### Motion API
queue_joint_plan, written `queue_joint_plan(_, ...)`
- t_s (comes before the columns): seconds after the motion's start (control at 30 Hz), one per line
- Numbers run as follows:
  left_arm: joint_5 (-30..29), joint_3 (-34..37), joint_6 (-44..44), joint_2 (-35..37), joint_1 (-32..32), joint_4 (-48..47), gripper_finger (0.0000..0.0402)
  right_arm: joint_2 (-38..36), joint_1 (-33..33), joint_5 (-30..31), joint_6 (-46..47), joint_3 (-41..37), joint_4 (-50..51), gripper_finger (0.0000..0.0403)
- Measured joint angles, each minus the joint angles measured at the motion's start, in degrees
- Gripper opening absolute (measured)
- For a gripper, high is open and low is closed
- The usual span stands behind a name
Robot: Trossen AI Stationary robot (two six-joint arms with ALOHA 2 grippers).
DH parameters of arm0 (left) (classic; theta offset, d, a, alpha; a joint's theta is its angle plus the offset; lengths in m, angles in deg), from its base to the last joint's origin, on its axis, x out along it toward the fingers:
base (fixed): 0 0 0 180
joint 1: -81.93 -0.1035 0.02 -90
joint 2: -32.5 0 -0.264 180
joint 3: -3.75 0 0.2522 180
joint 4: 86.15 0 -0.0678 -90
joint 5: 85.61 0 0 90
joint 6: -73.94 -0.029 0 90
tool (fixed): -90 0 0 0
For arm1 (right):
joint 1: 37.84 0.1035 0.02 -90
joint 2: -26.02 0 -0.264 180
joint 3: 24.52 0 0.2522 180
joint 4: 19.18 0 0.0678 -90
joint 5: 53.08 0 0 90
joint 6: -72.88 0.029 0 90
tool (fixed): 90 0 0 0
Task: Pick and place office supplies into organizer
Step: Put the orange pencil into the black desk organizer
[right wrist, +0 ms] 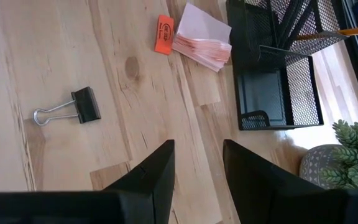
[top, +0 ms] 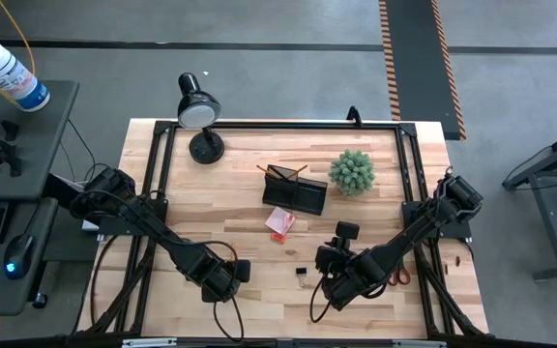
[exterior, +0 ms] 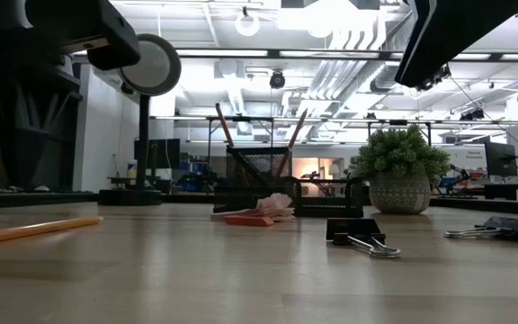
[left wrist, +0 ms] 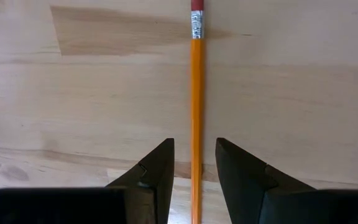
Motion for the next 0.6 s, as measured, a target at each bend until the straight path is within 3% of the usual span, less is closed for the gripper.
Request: queue_joint_plan(0.6, 1.0, -0.1, 0.8, -4.7, 0.0, 0.2, 0.0106, 0.0, 0.0, -0.1, -0.2, 0.0, -0.4, 0.0129)
